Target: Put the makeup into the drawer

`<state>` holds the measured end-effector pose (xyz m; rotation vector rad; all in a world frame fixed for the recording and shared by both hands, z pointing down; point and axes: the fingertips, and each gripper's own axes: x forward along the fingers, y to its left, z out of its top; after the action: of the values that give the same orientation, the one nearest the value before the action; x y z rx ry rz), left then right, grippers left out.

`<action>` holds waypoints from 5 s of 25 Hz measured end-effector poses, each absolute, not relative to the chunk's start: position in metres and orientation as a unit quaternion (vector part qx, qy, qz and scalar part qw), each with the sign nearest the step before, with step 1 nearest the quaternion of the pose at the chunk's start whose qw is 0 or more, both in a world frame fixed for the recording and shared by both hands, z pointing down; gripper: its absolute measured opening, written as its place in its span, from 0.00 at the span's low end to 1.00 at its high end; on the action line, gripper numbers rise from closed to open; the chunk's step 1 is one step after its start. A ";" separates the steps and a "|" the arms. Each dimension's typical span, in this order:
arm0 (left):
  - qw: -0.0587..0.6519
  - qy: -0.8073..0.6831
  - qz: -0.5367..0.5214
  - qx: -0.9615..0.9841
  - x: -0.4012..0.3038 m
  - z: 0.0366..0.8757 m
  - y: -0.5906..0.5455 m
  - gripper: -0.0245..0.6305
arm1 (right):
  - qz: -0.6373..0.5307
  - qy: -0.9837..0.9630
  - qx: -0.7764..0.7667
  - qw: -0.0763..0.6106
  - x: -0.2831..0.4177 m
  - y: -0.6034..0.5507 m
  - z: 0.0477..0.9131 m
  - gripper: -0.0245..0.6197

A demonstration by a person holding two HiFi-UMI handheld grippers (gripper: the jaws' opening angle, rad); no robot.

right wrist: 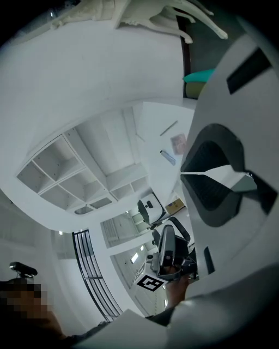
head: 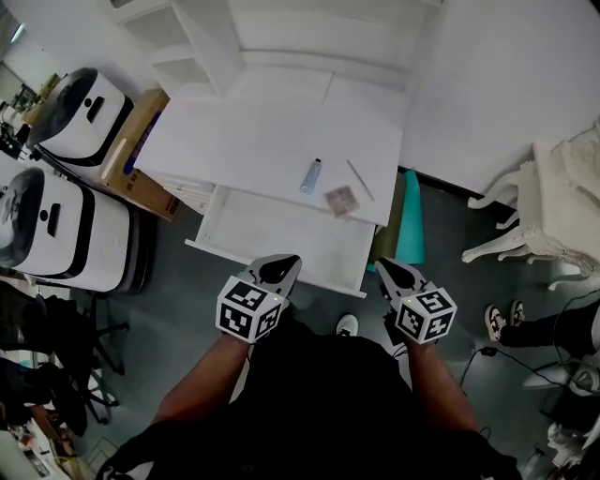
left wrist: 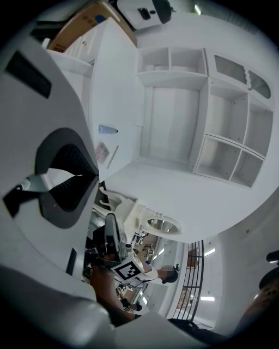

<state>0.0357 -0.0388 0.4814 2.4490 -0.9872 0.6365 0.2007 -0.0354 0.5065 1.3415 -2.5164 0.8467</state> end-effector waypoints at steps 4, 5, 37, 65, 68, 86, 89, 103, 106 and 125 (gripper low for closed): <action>0.210 -0.340 0.235 0.886 0.016 0.485 -0.071 0.05 | 0.307 -0.823 0.472 0.074 0.187 -0.054 0.514 0.08; 0.210 -0.335 0.236 0.888 0.012 0.486 -0.079 0.05 | 0.311 -0.818 0.478 0.073 0.184 -0.059 0.516 0.08; 0.218 -0.231 0.274 0.908 -0.088 0.520 -0.156 0.05 | 0.616 -0.517 0.554 -0.217 0.155 -0.178 0.693 0.27; 0.238 -0.289 0.246 0.894 -0.058 0.512 -0.162 0.05 | 0.658 -0.536 0.491 -0.199 0.165 -0.169 0.692 0.17; 0.235 -0.280 0.249 0.897 -0.052 0.513 -0.162 0.05 | 0.650 -0.542 0.491 -0.206 0.171 -0.163 0.685 0.15; 0.234 -0.274 0.262 0.895 -0.044 0.524 -0.162 0.05 | 0.626 -0.616 0.449 -0.162 0.160 -0.144 0.650 0.13; 0.238 -0.281 0.263 0.891 -0.049 0.527 -0.162 0.05 | 0.624 -0.641 0.429 -0.123 0.143 -0.142 0.650 0.13; 0.262 -0.324 0.264 0.870 -0.076 0.539 -0.160 0.05 | 0.643 -0.676 0.355 0.056 0.083 -0.125 0.707 0.13; 0.263 -0.330 0.267 0.866 -0.079 0.539 -0.159 0.05 | 0.655 -0.655 0.371 0.058 0.087 -0.130 0.725 0.13; 0.279 -0.371 0.277 0.842 -0.106 0.538 -0.147 0.05 | 0.667 -0.584 0.450 0.109 0.104 -0.137 0.796 0.14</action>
<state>-0.1055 -0.1474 0.5382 2.2583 -0.9942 0.7419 0.1041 -0.1373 0.7956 1.3236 -1.7185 1.9607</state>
